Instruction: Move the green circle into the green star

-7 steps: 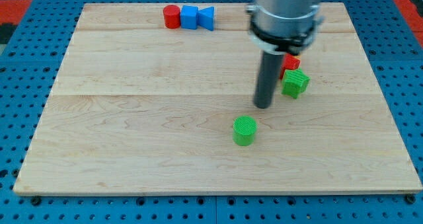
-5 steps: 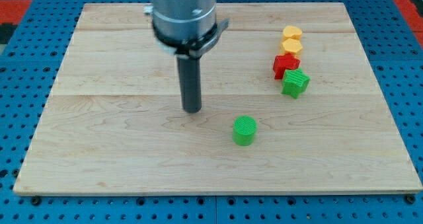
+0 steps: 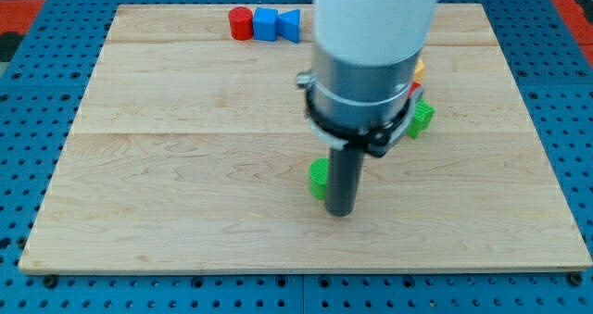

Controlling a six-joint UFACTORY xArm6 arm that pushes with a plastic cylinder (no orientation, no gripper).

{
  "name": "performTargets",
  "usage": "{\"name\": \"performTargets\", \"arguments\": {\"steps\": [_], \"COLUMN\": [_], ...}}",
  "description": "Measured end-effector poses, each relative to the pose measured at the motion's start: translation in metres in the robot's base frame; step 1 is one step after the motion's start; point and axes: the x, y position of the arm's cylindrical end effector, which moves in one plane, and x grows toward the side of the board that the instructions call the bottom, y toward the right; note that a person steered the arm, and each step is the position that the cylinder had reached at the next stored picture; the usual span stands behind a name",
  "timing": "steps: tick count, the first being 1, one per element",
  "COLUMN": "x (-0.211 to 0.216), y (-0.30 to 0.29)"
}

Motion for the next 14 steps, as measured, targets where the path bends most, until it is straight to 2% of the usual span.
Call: {"name": "performTargets", "arguments": {"steps": [1,3,4,5,6,8,9,10,12,13,14], "x": [-0.030,-0.055,-0.014,-0.024,-0.057,-0.066,-0.074,-0.094,-0.101,-0.100,-0.098], "y": [-0.028,0.060,0.042,-0.005,-0.029,0.060,0.004,-0.013,0.072,0.090,0.064]}}
